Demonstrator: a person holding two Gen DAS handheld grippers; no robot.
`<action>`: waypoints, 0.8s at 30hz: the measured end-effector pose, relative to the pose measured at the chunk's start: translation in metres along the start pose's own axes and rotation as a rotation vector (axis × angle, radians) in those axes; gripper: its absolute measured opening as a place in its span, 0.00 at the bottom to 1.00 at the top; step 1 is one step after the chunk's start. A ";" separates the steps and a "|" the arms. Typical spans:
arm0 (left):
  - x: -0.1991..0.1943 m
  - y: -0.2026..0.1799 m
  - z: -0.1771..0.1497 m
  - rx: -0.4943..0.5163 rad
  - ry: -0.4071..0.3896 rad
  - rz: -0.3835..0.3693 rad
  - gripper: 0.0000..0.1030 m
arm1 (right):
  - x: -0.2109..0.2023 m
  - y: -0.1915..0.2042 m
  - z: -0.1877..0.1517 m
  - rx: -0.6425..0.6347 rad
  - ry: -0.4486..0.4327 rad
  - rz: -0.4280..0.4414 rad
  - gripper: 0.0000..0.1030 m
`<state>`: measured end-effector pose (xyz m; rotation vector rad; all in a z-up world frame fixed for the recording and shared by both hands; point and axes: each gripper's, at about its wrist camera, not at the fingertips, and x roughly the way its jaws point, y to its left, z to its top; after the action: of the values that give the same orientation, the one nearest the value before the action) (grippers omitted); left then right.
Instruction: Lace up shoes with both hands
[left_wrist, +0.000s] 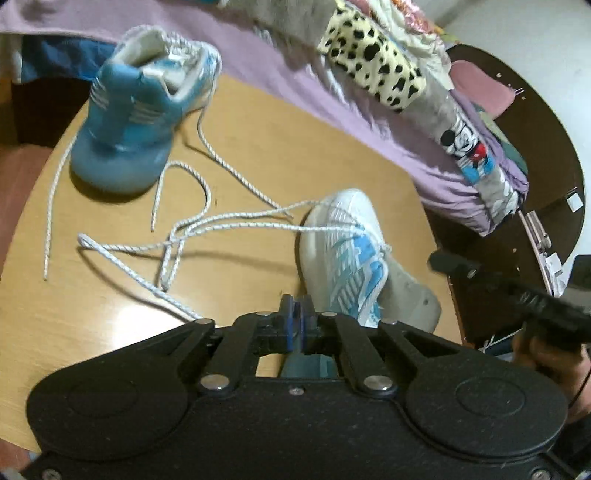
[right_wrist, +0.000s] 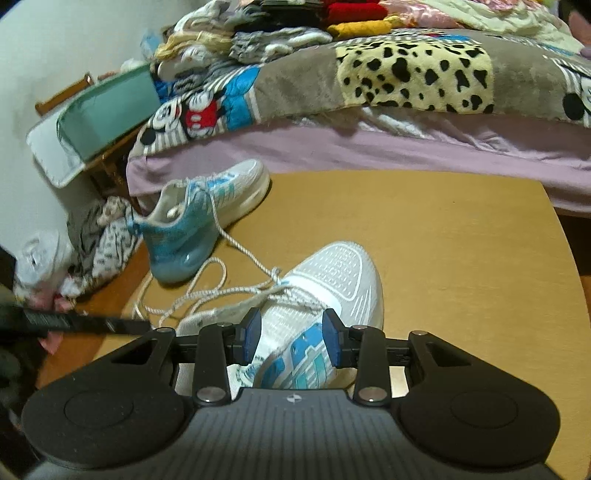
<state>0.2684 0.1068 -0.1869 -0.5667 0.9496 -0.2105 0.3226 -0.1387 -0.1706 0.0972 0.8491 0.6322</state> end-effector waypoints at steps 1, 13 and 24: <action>0.003 -0.001 -0.001 0.000 0.009 0.001 0.00 | -0.001 -0.003 0.001 0.016 -0.010 0.005 0.36; 0.007 -0.001 0.022 -0.055 -0.041 -0.047 0.21 | -0.002 -0.050 0.004 0.322 -0.124 0.099 0.48; 0.020 0.029 0.058 -0.108 -0.130 0.154 0.21 | -0.014 -0.072 -0.003 0.442 -0.321 0.181 0.47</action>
<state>0.3254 0.1439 -0.1908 -0.5965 0.8772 0.0163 0.3482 -0.2057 -0.1864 0.6657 0.6593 0.5690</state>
